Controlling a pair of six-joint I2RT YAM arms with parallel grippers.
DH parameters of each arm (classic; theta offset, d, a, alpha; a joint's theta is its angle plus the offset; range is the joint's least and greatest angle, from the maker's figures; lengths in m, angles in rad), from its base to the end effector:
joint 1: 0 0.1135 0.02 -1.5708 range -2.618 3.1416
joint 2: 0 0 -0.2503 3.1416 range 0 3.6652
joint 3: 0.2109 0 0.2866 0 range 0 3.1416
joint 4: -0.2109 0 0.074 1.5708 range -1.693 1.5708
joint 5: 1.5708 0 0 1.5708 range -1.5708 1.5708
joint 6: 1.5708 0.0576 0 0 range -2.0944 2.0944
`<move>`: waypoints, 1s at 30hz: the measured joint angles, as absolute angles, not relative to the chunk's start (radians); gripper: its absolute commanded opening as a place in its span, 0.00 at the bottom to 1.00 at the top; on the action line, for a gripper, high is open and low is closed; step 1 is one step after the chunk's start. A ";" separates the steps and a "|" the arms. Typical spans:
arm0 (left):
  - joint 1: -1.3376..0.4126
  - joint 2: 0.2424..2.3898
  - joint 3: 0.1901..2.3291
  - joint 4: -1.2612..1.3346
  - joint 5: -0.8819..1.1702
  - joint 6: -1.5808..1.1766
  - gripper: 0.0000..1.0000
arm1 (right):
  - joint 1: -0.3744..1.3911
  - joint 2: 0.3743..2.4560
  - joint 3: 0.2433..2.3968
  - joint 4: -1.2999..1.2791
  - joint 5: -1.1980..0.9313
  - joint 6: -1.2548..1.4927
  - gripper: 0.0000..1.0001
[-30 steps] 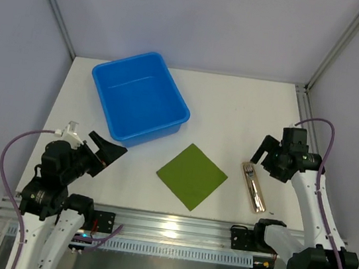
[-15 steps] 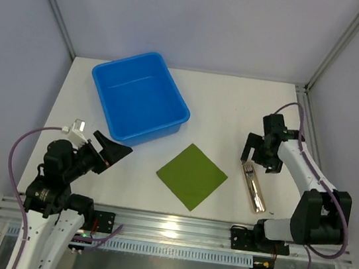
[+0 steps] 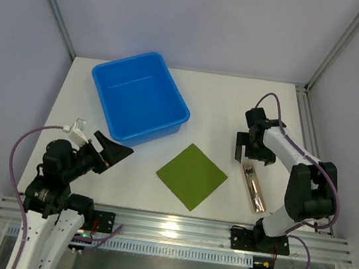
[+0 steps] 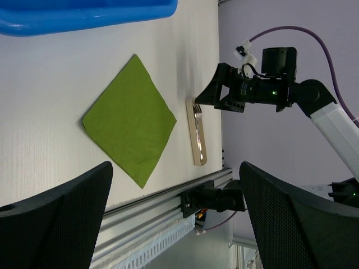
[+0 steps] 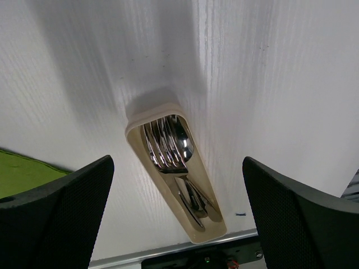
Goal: Place the utensils on the paper napkin and roll it up
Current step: Adjust the container at the center of the board.
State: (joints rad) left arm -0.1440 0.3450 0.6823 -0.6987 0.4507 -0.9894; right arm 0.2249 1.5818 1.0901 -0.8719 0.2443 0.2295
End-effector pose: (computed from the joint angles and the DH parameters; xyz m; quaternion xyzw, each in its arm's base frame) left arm 0.1417 -0.0459 0.3030 -0.2131 0.7834 -0.4526 0.3688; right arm 0.3198 0.0589 0.1572 0.0149 0.9872 -0.0950 0.1273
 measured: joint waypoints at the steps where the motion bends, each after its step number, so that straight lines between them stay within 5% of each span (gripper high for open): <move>1: -0.144 0.346 0.682 -0.698 0.455 -0.989 0.95 | 0.225 1.592 1.090 -0.868 0.241 0.228 0.99; 12: -0.149 0.356 0.691 -0.696 0.472 -0.986 0.95 | 0.215 1.682 1.072 -0.823 0.197 0.223 0.81; 27: -0.149 0.363 0.692 -0.696 0.483 -0.986 0.95 | 0.182 1.699 1.062 -0.795 0.164 0.242 0.69; 30: -0.149 0.363 0.691 -0.695 0.484 -0.986 0.95 | 0.182 1.708 1.062 -0.788 0.161 0.246 0.60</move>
State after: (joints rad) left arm -0.1486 0.3630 0.6914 -0.6952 0.4835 -0.9855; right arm 0.1822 1.7077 1.0618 -0.7883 0.1608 0.2462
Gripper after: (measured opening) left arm 0.951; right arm 0.666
